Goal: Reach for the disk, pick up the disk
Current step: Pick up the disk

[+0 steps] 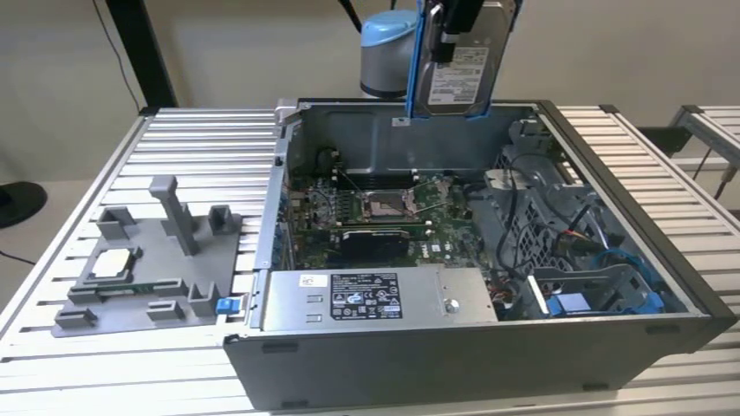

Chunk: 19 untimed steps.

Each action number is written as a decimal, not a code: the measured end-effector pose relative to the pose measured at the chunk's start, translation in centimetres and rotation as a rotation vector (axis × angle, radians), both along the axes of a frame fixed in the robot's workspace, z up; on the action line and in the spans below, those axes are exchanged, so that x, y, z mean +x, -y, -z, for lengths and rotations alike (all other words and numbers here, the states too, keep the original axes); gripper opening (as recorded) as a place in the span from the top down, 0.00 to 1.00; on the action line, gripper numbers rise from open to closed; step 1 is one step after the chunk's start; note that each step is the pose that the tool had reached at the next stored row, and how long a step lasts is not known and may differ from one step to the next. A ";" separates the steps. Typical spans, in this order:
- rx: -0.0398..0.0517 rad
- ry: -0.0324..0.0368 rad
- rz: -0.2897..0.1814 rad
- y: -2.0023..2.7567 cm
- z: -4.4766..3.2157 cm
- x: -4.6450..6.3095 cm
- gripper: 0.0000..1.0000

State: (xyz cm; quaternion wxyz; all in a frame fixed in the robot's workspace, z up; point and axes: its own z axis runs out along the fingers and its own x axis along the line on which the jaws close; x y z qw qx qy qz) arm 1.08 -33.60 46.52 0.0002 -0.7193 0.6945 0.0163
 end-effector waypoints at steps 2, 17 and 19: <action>-0.0001 -0.0003 0.000 0.00 0.00 0.7 1.00; 0.0000 -0.0026 0.000 0.00 0.00 6.3 1.00; 0.0000 -0.0028 0.000 0.00 0.00 7.0 1.00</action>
